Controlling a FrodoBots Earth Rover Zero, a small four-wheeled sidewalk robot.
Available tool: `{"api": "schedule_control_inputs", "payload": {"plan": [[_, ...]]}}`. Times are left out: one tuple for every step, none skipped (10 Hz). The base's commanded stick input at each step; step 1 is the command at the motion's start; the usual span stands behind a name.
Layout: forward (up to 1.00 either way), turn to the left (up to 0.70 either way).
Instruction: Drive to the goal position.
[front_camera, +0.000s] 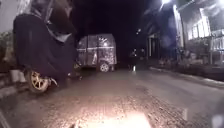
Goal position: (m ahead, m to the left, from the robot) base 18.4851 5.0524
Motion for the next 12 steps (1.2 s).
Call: {"api": "schedule_control_inputs", "payload": {"plan": [[1.0,-0.27],[1.0,-0.27],[1.0,-0.27],[1.0,-0.27],[1.0,-0.27],[0.87,-0.24],[0.69,-0.19],[0.52,-0.14],[0.34,-0.09],[0.16,-0.04],[0.0,0.0],[0.0,0.0]]}}
